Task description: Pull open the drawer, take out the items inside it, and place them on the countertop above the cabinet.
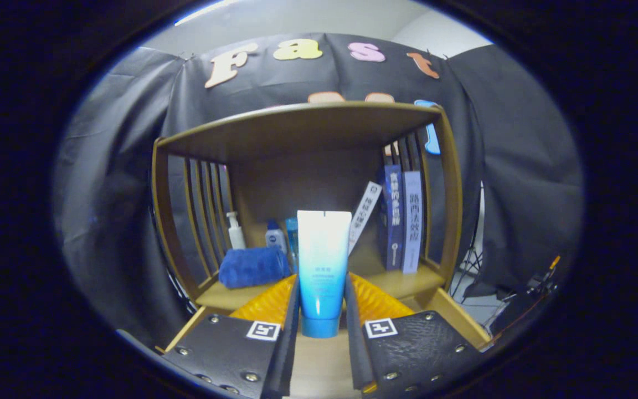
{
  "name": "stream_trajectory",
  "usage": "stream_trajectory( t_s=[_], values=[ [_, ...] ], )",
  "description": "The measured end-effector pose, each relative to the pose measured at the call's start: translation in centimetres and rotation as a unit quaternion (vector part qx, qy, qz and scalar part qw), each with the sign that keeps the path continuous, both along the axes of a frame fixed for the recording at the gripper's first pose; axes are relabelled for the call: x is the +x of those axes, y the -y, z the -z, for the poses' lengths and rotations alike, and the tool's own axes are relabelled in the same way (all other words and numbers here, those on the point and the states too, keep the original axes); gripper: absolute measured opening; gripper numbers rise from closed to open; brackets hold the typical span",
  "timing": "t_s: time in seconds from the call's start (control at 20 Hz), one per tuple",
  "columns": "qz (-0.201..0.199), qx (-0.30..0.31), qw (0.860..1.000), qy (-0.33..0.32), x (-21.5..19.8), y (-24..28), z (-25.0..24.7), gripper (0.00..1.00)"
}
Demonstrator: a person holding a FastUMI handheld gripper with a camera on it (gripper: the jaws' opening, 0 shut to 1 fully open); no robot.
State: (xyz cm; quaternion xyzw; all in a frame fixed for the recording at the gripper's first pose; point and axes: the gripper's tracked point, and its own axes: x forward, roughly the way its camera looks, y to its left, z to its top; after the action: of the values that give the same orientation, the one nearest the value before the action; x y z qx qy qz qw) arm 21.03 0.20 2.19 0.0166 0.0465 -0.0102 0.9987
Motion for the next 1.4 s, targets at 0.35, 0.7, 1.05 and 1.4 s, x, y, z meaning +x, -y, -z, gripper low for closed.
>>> stream_trajectory(
  t_s=[0.35,0.7,1.05,1.4],
  values=[
    [0.02,-0.03,0.999,-0.011,6.7,1.6,-0.9,0.41],
    [0.005,-0.046,0.995,-0.088,10.9,-0.3,8.8,0.41],
    [-0.019,-0.053,0.985,-0.164,13.6,-3.2,16.6,0.42],
    [0.006,-0.007,0.986,-0.167,15.8,-2.1,16.3,0.48]
  ],
)
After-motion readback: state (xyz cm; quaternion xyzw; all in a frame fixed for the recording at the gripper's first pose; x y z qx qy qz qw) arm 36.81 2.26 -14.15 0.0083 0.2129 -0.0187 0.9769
